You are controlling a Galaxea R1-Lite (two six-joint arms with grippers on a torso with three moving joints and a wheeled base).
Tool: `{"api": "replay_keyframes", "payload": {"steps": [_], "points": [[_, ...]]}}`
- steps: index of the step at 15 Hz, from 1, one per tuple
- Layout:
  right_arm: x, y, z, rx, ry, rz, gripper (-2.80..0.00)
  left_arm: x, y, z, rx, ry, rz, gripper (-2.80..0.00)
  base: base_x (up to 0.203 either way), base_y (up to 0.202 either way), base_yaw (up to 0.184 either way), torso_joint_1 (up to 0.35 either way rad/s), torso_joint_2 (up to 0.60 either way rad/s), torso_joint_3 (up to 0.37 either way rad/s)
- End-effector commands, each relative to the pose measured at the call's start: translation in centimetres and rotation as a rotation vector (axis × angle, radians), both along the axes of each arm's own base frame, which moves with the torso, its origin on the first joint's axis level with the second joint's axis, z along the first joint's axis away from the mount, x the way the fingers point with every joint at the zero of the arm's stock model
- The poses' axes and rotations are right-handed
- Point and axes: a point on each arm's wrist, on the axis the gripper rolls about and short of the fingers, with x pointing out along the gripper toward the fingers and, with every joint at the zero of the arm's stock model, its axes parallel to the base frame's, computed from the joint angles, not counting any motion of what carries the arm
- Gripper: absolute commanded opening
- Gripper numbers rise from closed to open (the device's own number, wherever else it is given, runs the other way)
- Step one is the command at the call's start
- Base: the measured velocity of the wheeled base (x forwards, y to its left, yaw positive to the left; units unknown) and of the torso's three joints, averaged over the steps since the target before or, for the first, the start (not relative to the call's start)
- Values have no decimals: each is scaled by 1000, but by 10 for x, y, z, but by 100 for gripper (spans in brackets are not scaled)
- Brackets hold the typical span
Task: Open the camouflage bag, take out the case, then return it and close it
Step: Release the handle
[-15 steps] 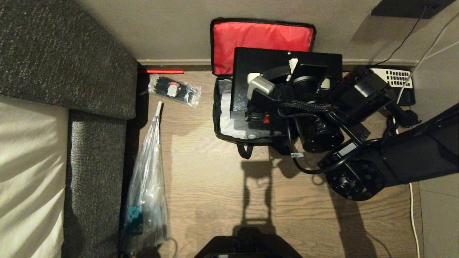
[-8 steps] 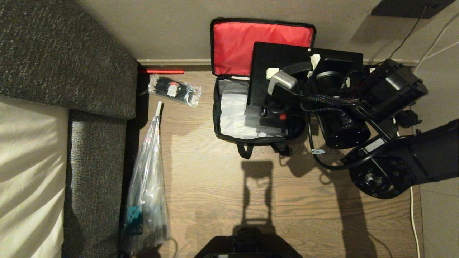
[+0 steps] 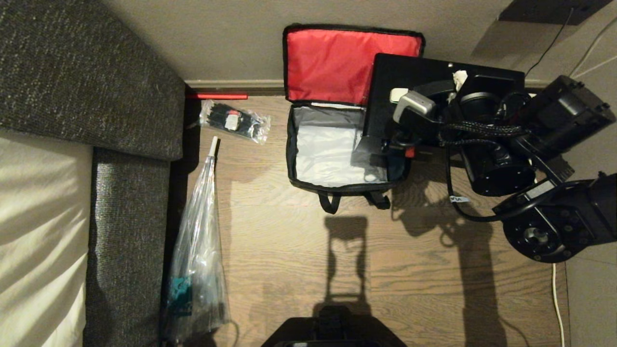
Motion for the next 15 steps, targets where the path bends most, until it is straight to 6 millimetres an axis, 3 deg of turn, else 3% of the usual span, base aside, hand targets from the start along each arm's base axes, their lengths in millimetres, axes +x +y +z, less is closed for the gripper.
{"api": "replay_keyframes", "payload": {"steps": [1,15], "points": [[-1,-12,3,3,-14,-36,-280,3,0,-11,0,41,-1,-280,0,0,0,0,0,0],[4,-70,2,11,-16,-176,-280,3,0,-11,0,41,-1,-280,0,0,0,0,0,0]]}}
